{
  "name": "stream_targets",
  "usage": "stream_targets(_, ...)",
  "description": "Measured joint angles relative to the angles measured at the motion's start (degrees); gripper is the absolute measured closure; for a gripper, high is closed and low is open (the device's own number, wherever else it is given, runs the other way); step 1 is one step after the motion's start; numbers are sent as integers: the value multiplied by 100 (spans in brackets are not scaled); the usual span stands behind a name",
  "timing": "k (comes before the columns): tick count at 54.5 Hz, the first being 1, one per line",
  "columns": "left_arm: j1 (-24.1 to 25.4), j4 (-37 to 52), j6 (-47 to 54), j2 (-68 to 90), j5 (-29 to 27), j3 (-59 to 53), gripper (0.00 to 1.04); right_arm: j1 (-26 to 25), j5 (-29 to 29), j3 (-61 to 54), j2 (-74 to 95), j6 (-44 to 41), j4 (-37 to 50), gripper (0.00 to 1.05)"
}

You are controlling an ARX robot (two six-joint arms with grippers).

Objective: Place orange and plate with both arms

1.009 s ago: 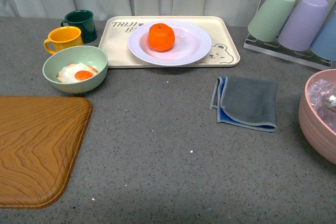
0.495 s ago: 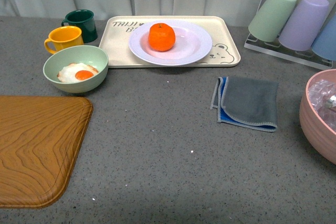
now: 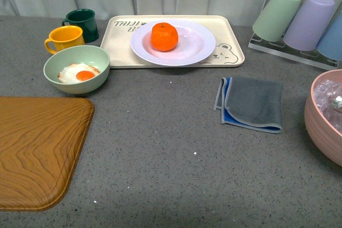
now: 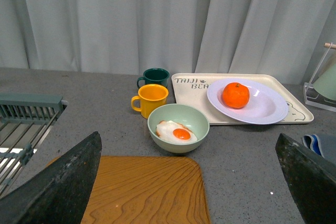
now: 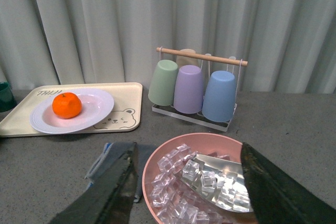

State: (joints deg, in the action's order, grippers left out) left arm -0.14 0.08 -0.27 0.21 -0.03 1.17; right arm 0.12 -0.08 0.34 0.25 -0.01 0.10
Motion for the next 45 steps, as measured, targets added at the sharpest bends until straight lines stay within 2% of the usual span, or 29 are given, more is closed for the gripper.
stream_targets(1, -2, 0, 0, 0, 0, 0, 7, 0, 0, 0, 0, 0, 0, 37)
stream_targets(11, 0, 0, 0, 0, 0, 0, 7, 0, 0, 0, 0, 2, 0, 8)
stream_targets(16, 0, 0, 0, 0, 0, 0, 7, 0, 2, 0, 0, 4, 0, 10)
stream_targets(45, -2, 0, 0, 0, 0, 0, 7, 0, 0, 0, 0, 4, 0, 9)
